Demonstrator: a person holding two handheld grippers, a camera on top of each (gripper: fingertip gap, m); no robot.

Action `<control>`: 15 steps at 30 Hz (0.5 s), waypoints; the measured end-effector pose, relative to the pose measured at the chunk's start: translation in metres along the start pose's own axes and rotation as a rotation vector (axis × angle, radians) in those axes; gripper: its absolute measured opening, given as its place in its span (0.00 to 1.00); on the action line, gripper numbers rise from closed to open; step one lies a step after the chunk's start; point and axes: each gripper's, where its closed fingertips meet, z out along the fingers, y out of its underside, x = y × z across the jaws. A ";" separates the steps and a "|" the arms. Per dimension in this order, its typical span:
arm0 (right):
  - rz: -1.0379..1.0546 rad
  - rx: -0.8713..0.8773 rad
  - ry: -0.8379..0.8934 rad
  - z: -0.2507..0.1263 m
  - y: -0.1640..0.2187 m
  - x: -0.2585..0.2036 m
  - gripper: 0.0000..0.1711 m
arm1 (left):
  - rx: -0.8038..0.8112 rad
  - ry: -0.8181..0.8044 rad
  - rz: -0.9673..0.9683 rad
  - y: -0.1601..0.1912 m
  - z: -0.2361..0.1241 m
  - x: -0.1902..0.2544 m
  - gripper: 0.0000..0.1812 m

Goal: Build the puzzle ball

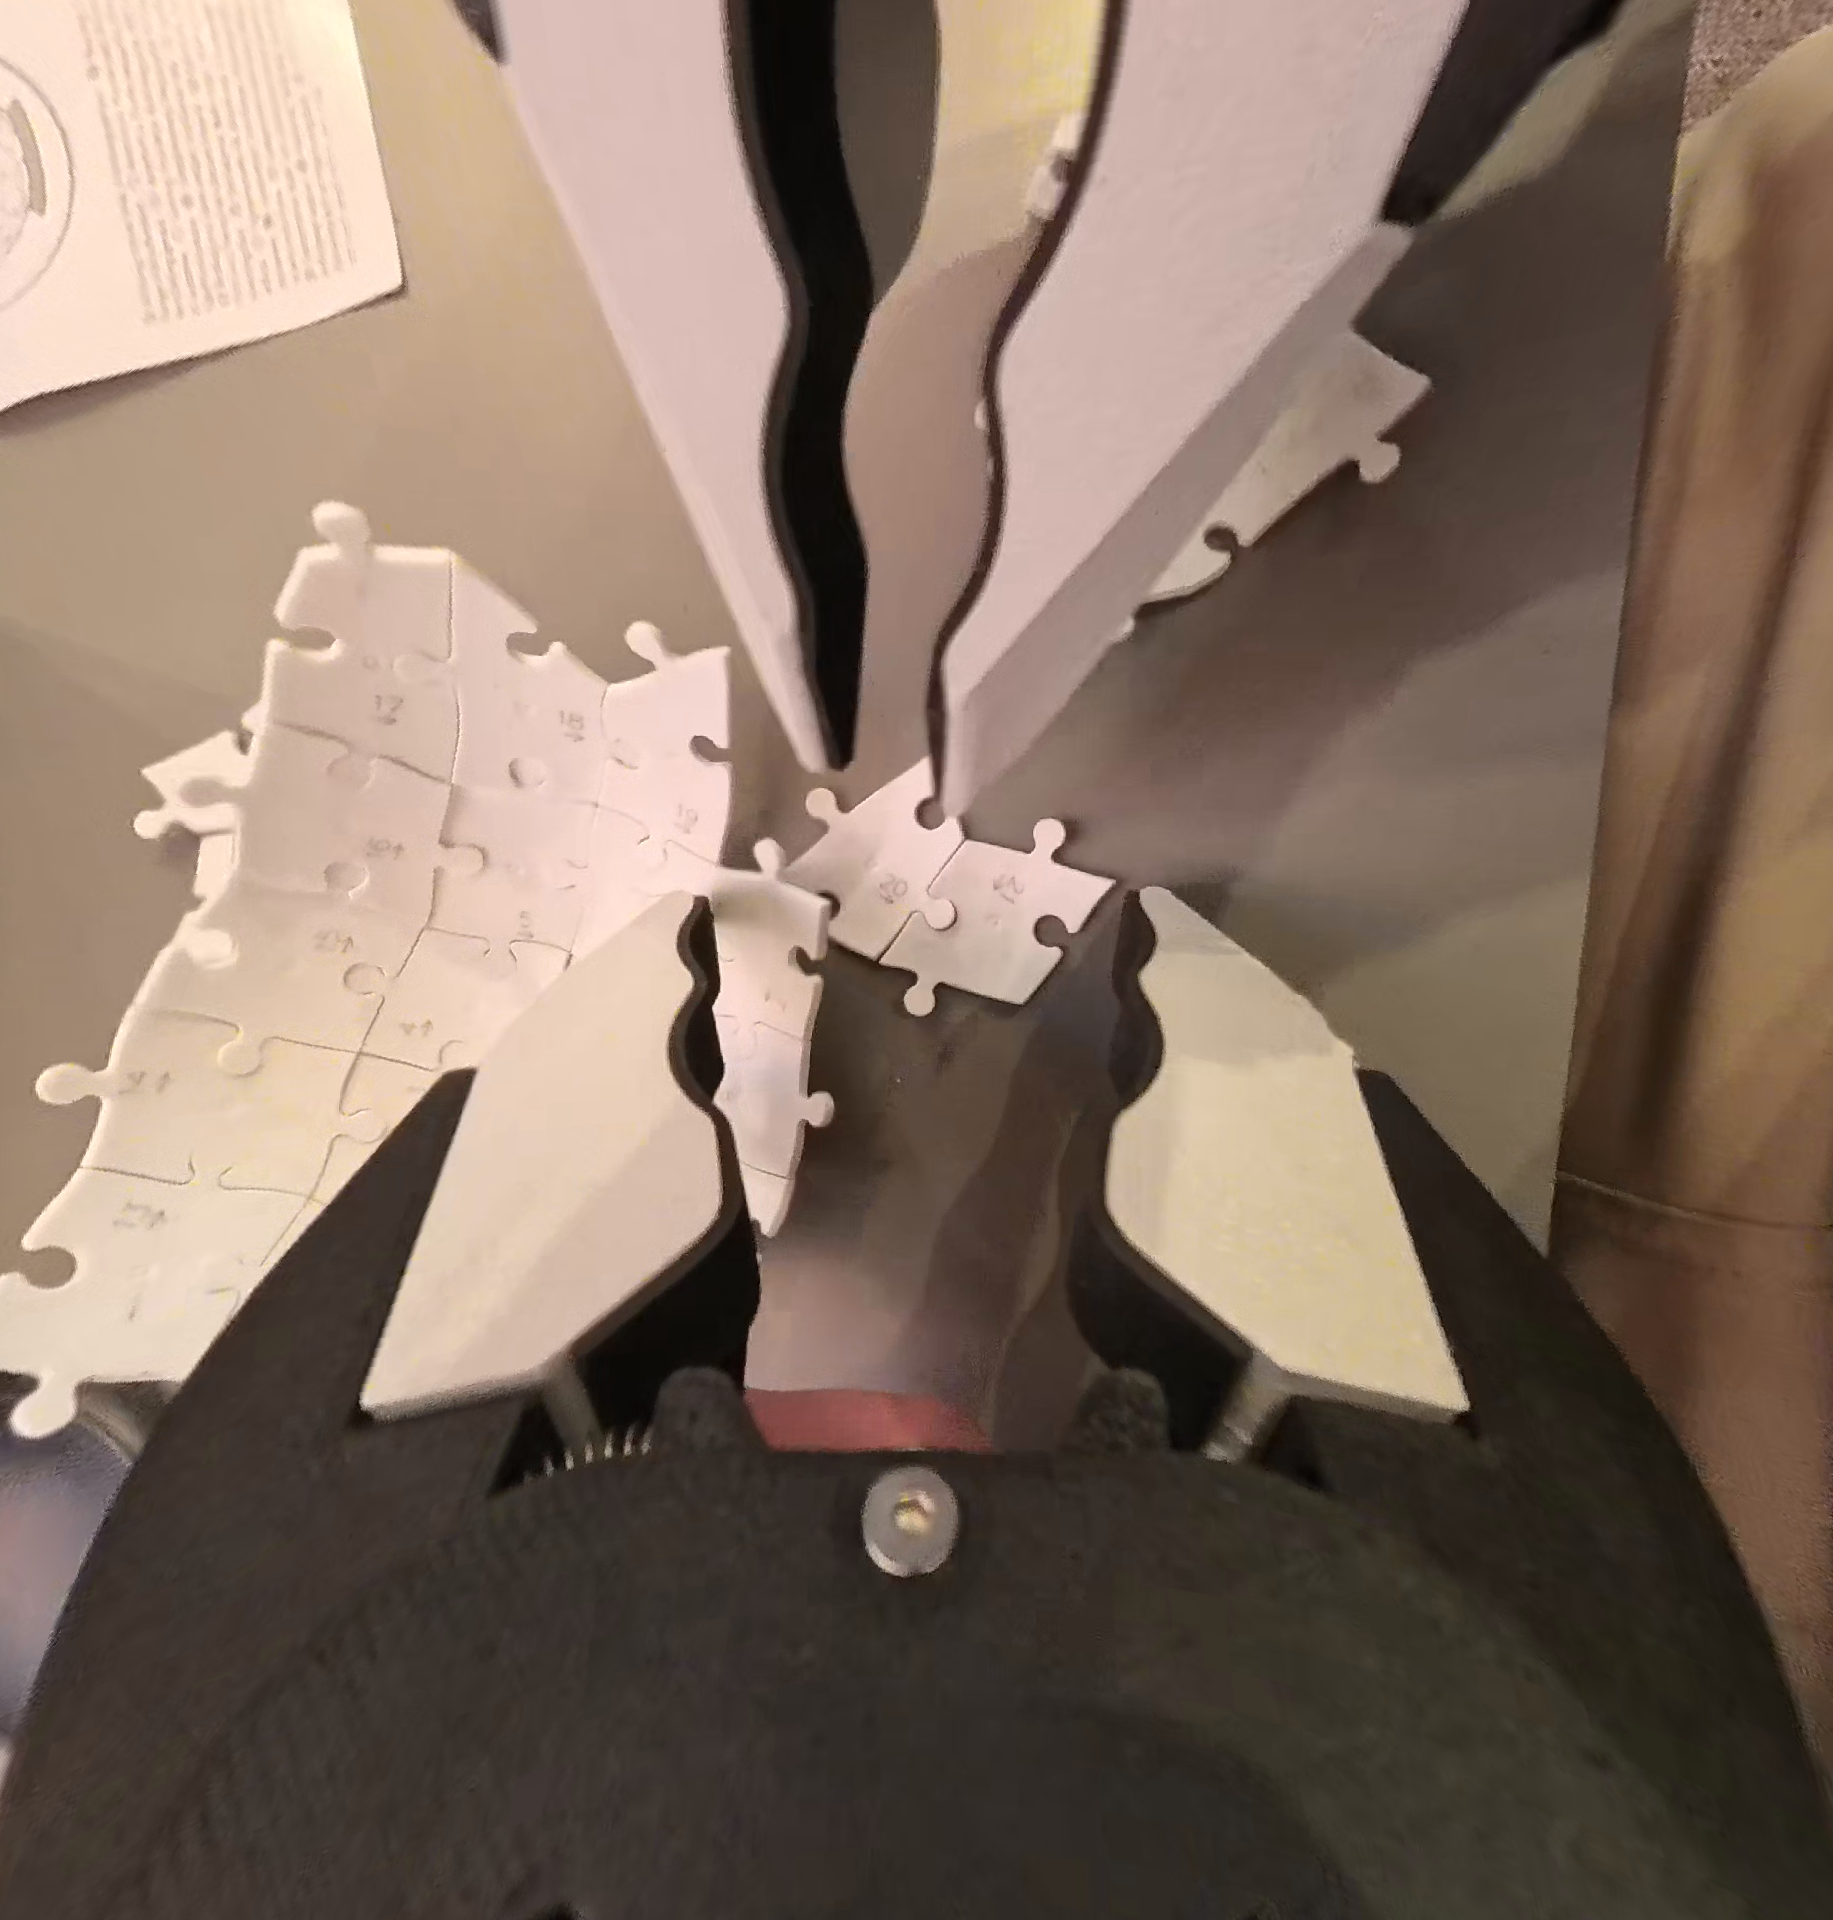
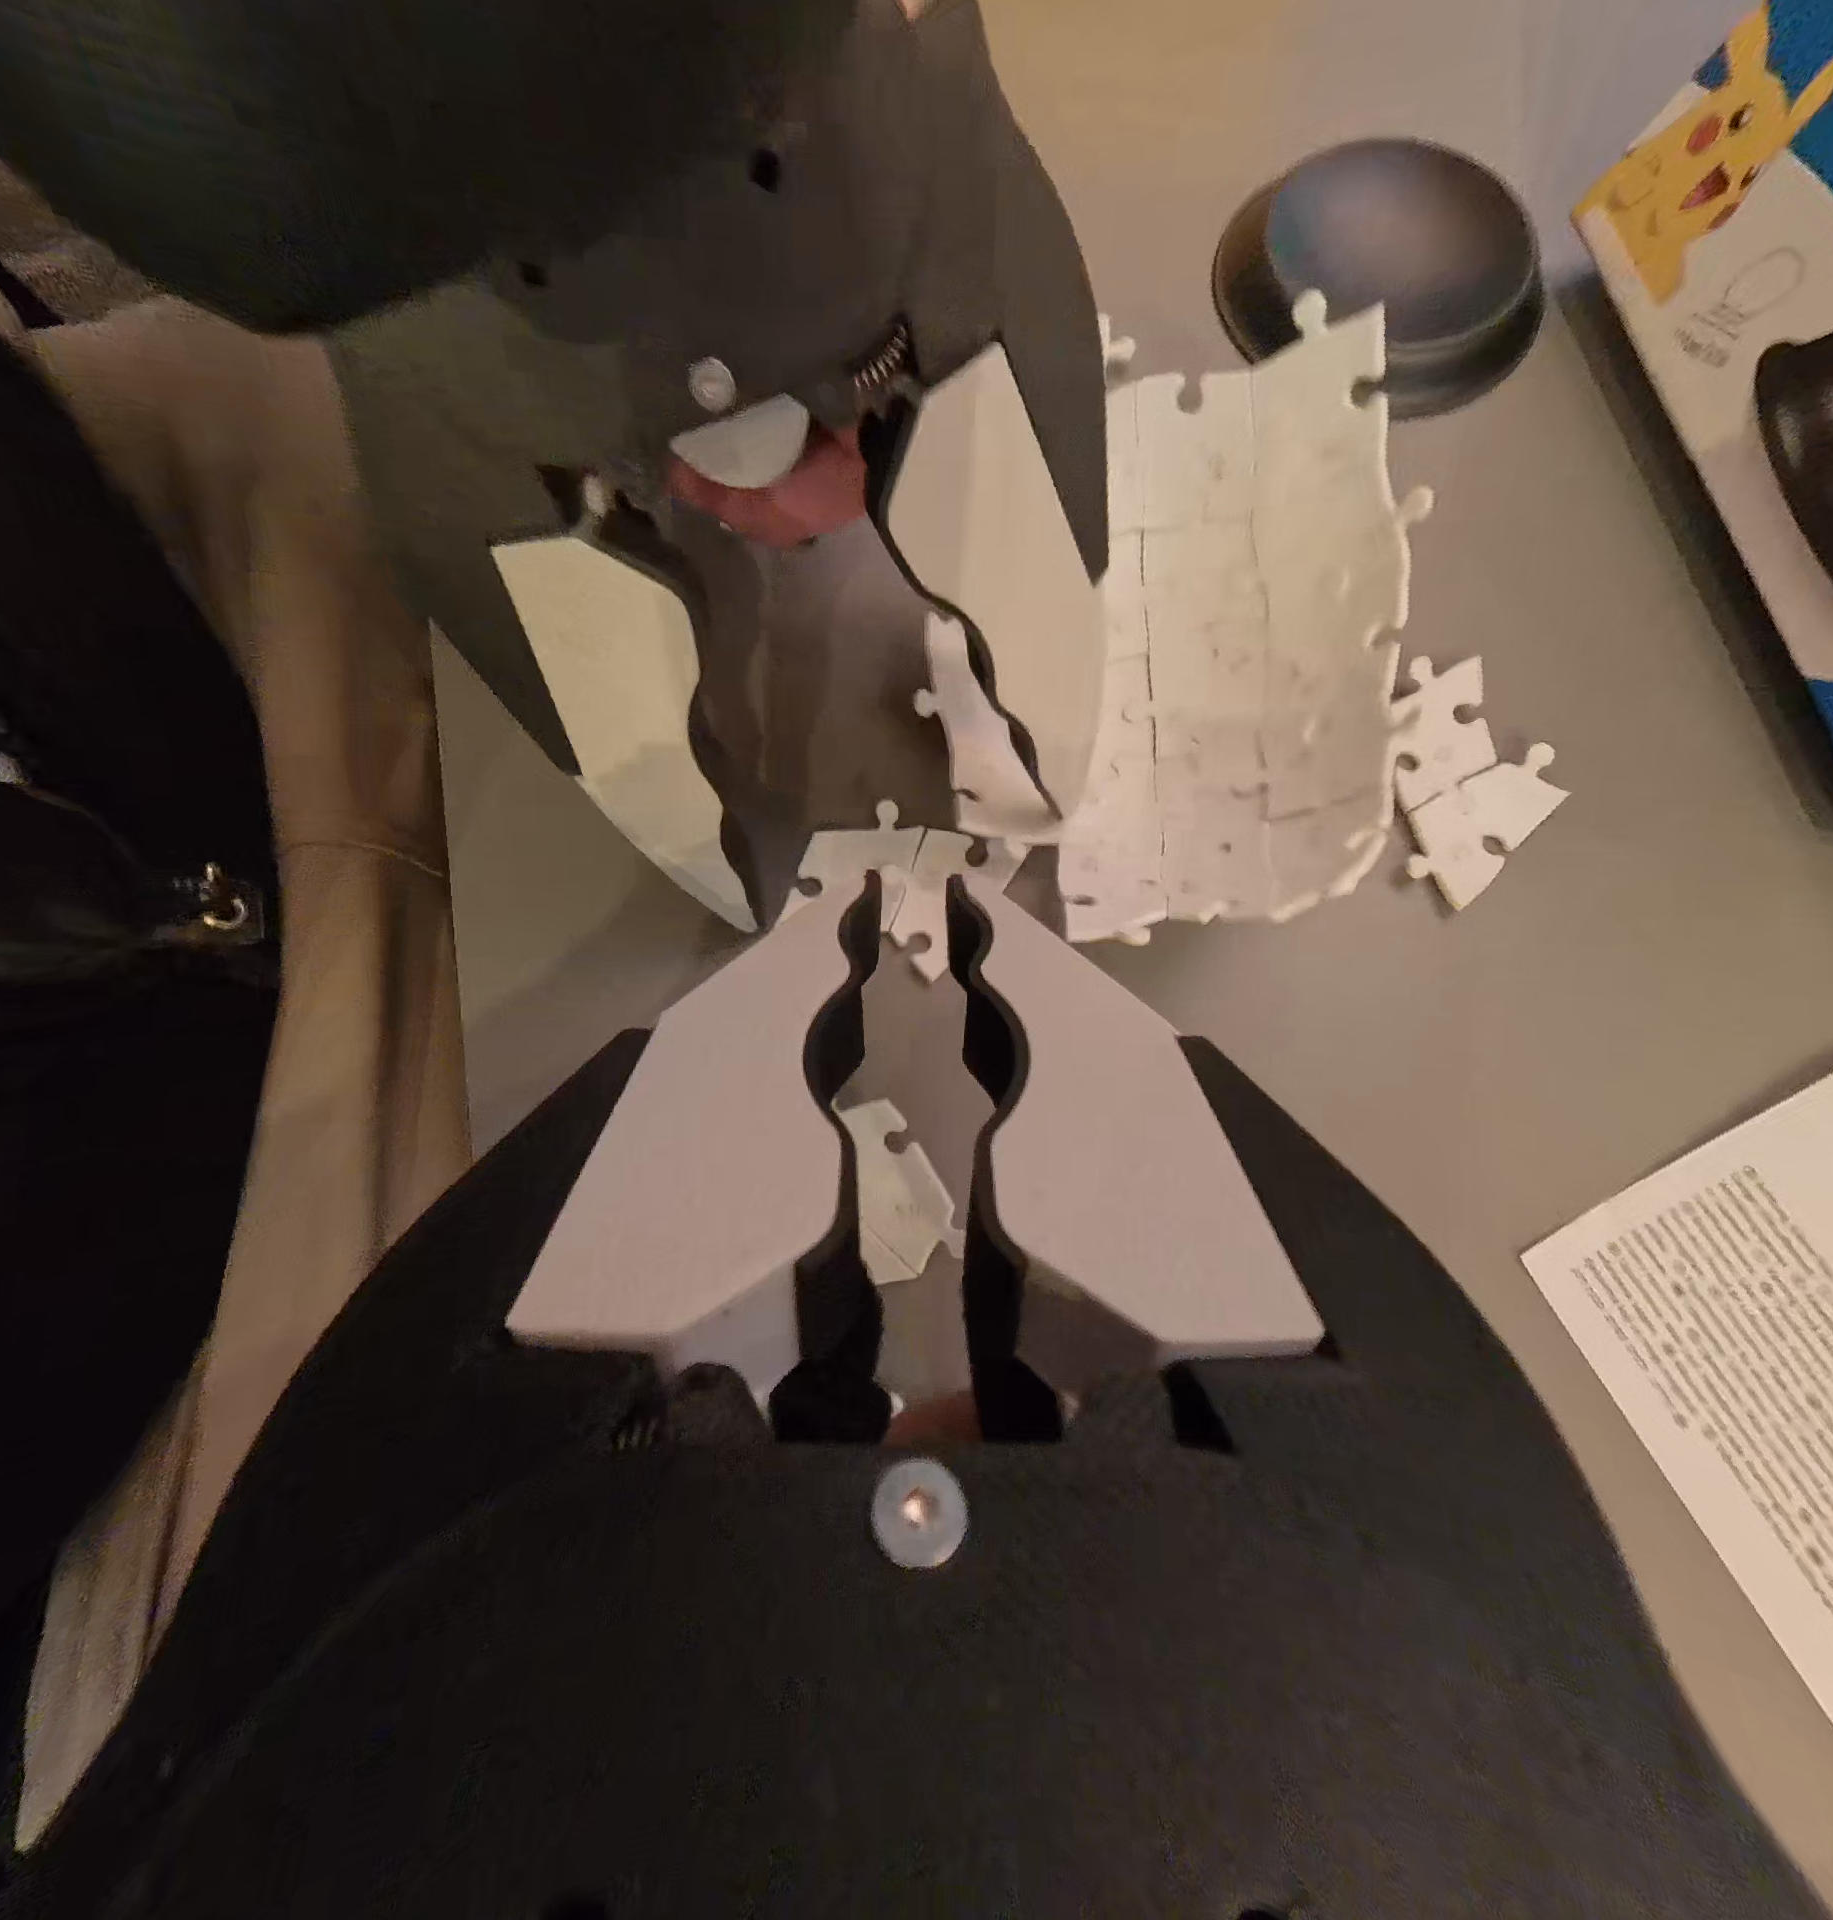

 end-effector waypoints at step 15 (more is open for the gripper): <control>0.077 -0.097 0.077 0.014 0.021 0.017 0.11 | -0.010 0.023 0.170 0.002 -0.003 -0.009 0.38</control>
